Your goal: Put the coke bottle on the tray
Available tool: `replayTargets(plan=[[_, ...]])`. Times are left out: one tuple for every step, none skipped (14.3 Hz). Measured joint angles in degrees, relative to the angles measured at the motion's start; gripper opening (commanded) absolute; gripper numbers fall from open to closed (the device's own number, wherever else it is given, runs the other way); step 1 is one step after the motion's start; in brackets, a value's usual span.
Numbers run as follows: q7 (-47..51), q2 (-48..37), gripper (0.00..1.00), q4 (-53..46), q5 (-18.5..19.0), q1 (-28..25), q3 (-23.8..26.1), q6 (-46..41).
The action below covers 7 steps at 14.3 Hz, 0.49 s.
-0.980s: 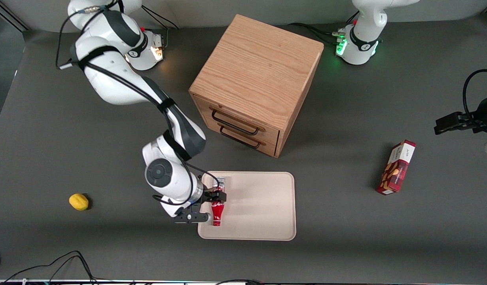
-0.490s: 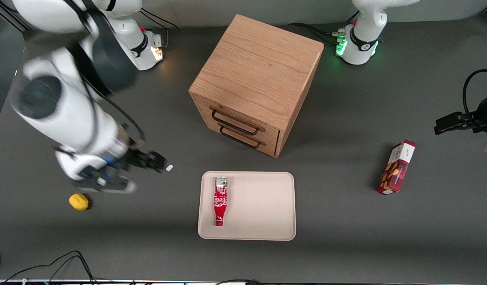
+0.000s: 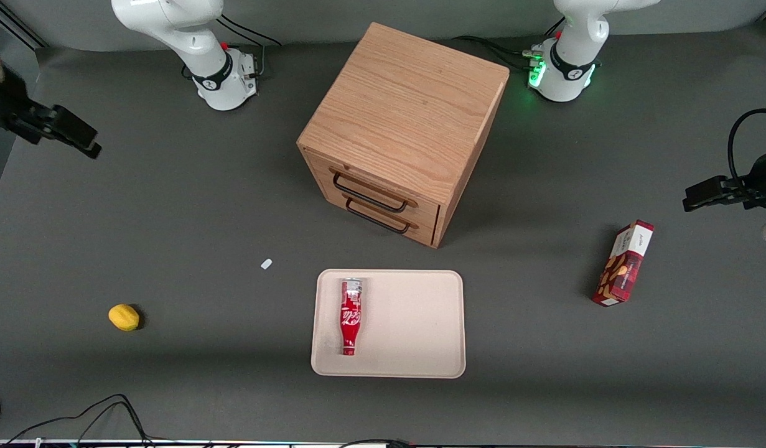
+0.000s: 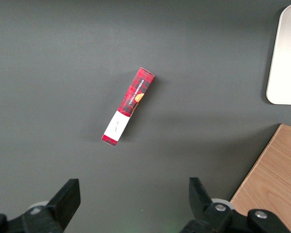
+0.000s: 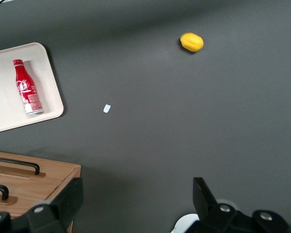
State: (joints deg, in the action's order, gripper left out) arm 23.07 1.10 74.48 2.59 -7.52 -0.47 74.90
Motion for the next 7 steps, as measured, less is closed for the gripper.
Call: replayTargets(plan=[[-1.0, -3.8, 1.0, 6.0, -0.7, 0.0, -1.6, 3.1], [-1.6, -7.4, 1.0, 12.0, -0.9, 0.0, -2.7, 6.0], [-1.8, -10.5, 1.0, 17.2, -1.0, 0.0, -3.2, 8.3], [-1.8, -12.9, 1.0, 21.2, -1.0, 0.0, -3.3, 9.7], [-1.8, -14.3, 1.0, 23.4, -1.0, -0.2, -3.3, 10.5], [-1.8, -14.9, 1.0, 24.3, -1.1, -0.5, -3.2, 10.6], [-1.8, -15.0, 1.0, 24.4, -1.1, -0.7, -3.1, 10.7]])
